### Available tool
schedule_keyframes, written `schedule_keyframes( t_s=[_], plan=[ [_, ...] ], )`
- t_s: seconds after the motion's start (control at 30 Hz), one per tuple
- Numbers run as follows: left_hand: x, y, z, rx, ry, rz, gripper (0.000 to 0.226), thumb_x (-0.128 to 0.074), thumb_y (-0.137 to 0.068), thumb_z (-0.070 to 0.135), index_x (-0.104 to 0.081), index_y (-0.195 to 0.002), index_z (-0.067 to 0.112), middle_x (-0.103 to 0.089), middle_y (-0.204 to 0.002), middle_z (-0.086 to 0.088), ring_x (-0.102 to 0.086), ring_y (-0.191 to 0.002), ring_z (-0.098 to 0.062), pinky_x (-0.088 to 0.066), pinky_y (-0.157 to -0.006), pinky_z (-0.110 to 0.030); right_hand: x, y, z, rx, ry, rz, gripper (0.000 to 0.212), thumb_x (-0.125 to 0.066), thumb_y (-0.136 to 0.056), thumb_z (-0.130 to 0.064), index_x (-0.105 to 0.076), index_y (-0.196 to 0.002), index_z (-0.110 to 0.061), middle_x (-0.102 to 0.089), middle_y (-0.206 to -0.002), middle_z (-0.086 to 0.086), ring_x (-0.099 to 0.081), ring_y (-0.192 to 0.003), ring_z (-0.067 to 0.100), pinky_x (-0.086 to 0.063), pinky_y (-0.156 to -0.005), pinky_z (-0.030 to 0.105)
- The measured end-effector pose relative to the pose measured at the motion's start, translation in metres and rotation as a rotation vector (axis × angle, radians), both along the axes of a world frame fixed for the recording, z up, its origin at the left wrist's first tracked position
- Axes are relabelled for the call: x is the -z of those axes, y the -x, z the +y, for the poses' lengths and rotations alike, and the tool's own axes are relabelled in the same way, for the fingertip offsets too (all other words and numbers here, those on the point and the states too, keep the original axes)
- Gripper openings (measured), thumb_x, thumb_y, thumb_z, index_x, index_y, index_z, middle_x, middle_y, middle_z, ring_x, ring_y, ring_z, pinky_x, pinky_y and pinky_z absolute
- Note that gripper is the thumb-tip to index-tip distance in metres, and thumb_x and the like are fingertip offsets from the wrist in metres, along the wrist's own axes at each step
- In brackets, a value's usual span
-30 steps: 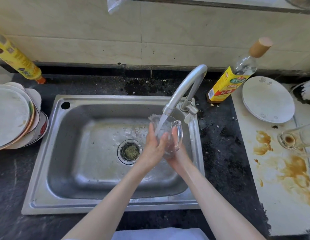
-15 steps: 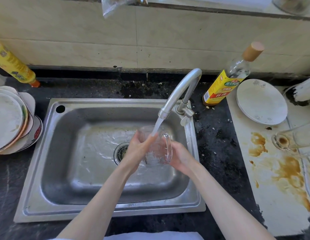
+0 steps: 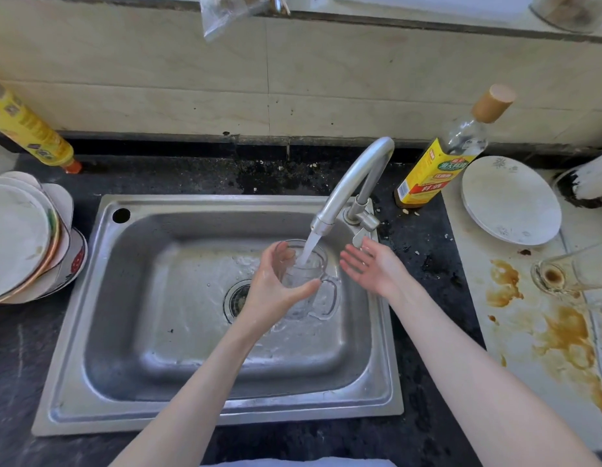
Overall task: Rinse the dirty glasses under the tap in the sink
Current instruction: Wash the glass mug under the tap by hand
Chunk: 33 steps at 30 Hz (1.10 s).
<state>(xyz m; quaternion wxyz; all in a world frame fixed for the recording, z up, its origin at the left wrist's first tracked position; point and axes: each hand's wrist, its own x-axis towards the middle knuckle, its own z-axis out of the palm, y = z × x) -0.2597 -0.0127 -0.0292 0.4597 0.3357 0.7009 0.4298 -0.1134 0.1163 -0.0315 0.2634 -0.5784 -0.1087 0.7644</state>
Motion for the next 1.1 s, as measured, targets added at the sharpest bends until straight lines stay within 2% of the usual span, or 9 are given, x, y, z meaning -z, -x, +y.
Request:
schedule_keyframes(
  t_s=[0.07,0.23,0.33,0.47,0.67,0.83,0.97,1.03,1.1],
  plan=[
    [-0.002,-0.001,0.000,0.025,-0.036,0.045,0.088,-0.085,-0.062,0.032,-0.034,-0.132,0.019,-0.050,-0.124,0.008,-0.048,-0.118,-0.005,-0.036,-0.105,-0.025,-0.002,0.003,0.001,0.050,0.023,0.001,0.016,-0.047,-0.098,-0.015,-0.045,-0.106,-0.001,-0.048,-0.136,0.017,-0.048,-0.124,0.031,-0.044,-0.089,0.038],
    [-0.005,-0.006,0.001,0.067,-0.093,0.124,0.081,-0.083,-0.065,0.024,-0.030,-0.126,0.026,-0.045,-0.116,0.023,-0.043,-0.110,0.015,-0.034,-0.094,-0.006,-0.003,0.006,-0.003,0.075,0.121,0.071,0.041,-0.051,-0.094,-0.015,-0.044,-0.133,-0.002,-0.058,-0.113,0.012,-0.055,-0.110,0.027,-0.044,-0.091,0.037],
    [-0.008,-0.011,0.002,0.075,-0.123,0.122,0.080,-0.084,-0.065,0.021,-0.031,-0.125,0.025,-0.045,-0.114,0.024,-0.045,-0.107,0.015,-0.035,-0.093,-0.007,-0.003,0.004,-0.004,0.069,0.124,0.081,0.030,-0.051,-0.094,-0.014,-0.052,-0.122,-0.002,-0.054,-0.119,0.012,-0.057,-0.090,0.025,-0.043,-0.089,0.036],
    [-0.013,-0.014,0.006,0.084,-0.169,0.122,0.076,-0.083,-0.066,0.017,-0.032,-0.121,0.030,-0.048,-0.114,0.020,-0.047,-0.104,0.012,-0.037,-0.089,-0.006,-0.008,0.001,-0.004,0.083,0.135,0.117,0.011,-0.050,-0.093,-0.011,-0.055,-0.095,-0.001,-0.055,-0.103,0.013,-0.057,-0.093,0.026,-0.047,-0.081,0.035],
    [-0.024,-0.012,0.011,0.105,-0.205,0.131,0.074,-0.082,-0.067,0.019,-0.031,-0.113,0.044,-0.045,-0.117,0.021,-0.047,-0.105,0.011,-0.037,-0.088,-0.006,-0.030,-0.012,0.007,0.180,0.147,0.229,0.021,-0.048,-0.093,-0.011,-0.054,-0.106,0.004,-0.055,-0.099,0.014,-0.057,-0.090,0.025,-0.047,-0.086,0.032],
    [-0.026,-0.007,0.016,0.132,-0.220,0.115,0.077,-0.083,-0.067,0.026,-0.032,-0.124,0.035,-0.043,-0.114,0.019,-0.047,-0.112,0.000,-0.041,-0.098,-0.023,-0.051,-0.022,0.033,0.210,0.103,0.282,0.025,-0.048,-0.094,-0.014,-0.053,-0.101,0.010,-0.056,-0.100,0.018,-0.057,-0.087,0.025,-0.049,-0.075,0.031],
    [-0.024,-0.005,0.014,0.063,-0.196,0.085,0.080,-0.084,-0.064,0.024,-0.035,-0.128,0.020,-0.050,-0.112,0.014,-0.052,-0.113,-0.010,-0.043,-0.097,-0.029,-0.055,-0.023,0.037,0.267,0.081,0.335,0.032,-0.048,-0.095,-0.019,-0.050,-0.105,0.012,-0.055,-0.094,0.018,-0.056,-0.084,0.024,-0.048,-0.075,0.029],
    [-0.024,-0.004,0.012,0.025,-0.160,0.065,0.077,-0.084,-0.066,0.020,-0.036,-0.127,0.018,-0.054,-0.112,0.012,-0.054,-0.109,-0.006,-0.044,-0.094,-0.023,-0.050,-0.022,0.032,0.208,0.023,0.295,0.032,-0.049,-0.096,-0.024,-0.052,-0.106,0.007,-0.057,-0.098,0.014,-0.058,-0.088,0.022,-0.049,-0.078,0.030],
    [-0.026,-0.005,0.013,-0.035,-0.088,0.036,0.070,-0.081,-0.069,0.021,-0.038,-0.124,0.018,-0.055,-0.109,0.012,-0.053,-0.100,0.003,-0.043,-0.081,-0.008,-0.046,-0.022,0.019,-0.017,-0.148,0.093,0.029,-0.049,-0.096,-0.030,-0.056,-0.108,-0.005,-0.059,-0.107,0.010,-0.059,-0.093,0.020,-0.050,-0.083,0.034]
  ],
)
